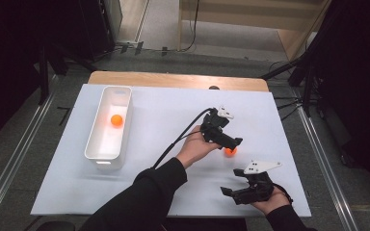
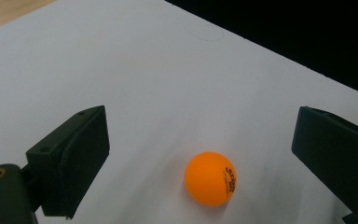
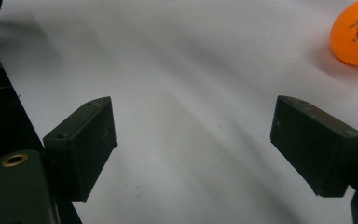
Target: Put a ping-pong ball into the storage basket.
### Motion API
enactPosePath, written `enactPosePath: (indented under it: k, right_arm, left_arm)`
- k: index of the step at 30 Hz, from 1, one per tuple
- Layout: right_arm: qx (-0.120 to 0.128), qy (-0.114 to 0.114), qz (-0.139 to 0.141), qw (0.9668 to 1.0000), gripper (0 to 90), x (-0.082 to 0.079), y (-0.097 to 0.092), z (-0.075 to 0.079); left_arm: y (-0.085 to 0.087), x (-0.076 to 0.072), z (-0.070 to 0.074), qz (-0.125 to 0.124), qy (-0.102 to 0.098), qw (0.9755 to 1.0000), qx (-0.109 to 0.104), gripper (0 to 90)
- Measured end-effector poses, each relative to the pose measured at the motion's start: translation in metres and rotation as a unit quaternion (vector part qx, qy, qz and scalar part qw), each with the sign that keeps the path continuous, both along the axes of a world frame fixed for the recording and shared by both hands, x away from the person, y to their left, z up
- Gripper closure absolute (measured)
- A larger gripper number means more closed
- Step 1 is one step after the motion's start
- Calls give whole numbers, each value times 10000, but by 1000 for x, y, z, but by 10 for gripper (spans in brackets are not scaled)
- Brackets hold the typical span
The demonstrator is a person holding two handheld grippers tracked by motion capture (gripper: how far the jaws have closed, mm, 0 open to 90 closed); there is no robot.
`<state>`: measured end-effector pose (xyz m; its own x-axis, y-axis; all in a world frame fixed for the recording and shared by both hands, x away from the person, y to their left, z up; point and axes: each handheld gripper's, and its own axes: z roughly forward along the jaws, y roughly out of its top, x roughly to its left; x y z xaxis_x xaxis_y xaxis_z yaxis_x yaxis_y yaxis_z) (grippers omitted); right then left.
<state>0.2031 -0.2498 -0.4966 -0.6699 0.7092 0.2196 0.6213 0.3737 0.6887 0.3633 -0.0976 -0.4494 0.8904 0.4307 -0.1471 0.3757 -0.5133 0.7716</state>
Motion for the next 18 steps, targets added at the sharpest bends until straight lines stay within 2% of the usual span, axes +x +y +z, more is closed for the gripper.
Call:
enactPosePath:
  k: [8,18]
  right_arm:
    - [-1,-2,0,10000,128,0,0,0]
    - [13,7,13,10000,128,0,0,0]
  left_arm:
    - [-1,-1,-4,-7,-92,9999,42,45]
    - [-3,-2,-14,-52,-3,10000,40,45]
